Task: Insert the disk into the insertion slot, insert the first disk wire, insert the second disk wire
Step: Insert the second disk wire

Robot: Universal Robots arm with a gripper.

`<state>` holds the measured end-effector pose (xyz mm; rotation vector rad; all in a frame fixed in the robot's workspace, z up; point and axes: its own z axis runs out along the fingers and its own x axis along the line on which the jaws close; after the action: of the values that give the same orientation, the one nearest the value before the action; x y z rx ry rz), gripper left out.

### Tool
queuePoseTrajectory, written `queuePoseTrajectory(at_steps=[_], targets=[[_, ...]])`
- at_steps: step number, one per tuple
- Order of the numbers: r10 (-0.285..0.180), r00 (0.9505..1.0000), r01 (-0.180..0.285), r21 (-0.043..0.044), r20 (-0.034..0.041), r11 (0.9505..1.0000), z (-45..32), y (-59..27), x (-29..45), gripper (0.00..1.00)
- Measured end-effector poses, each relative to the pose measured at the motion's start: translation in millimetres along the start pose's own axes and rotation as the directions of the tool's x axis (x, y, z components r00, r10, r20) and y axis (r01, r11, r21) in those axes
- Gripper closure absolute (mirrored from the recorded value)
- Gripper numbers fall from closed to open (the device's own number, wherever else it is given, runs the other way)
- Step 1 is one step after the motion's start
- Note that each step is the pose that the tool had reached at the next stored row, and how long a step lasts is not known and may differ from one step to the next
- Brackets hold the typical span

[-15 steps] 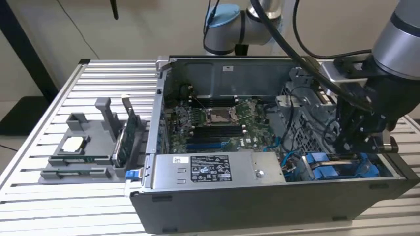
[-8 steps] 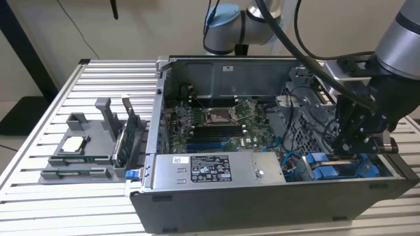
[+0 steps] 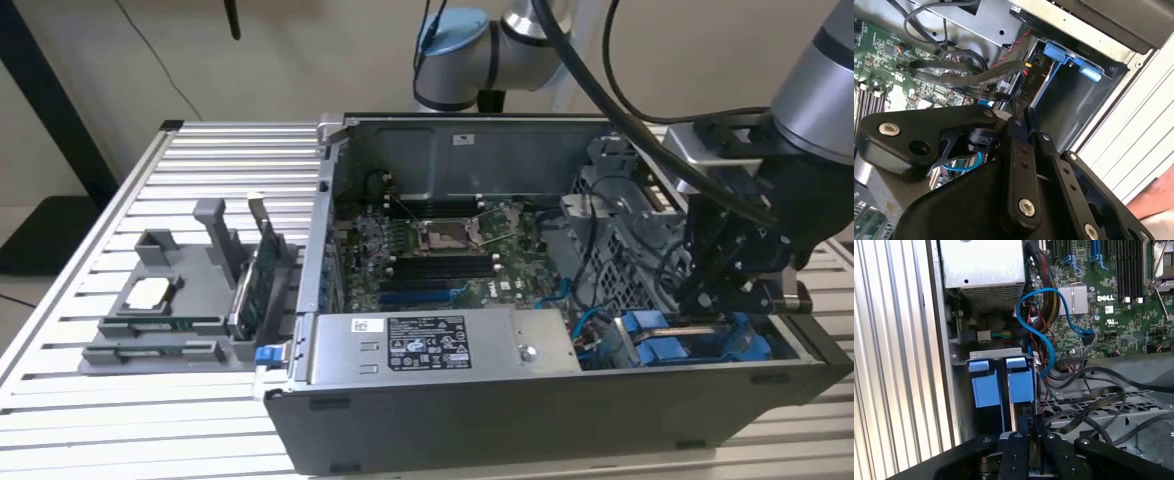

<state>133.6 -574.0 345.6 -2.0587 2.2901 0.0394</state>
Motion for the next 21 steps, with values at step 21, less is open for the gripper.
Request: queuePoseTrajectory(at_steps=[21], targets=[[0.001, 1.0000, -0.001, -0.0183, 0.0047, 0.9998, 2.3, -4.3, -2.4, 0.76]])
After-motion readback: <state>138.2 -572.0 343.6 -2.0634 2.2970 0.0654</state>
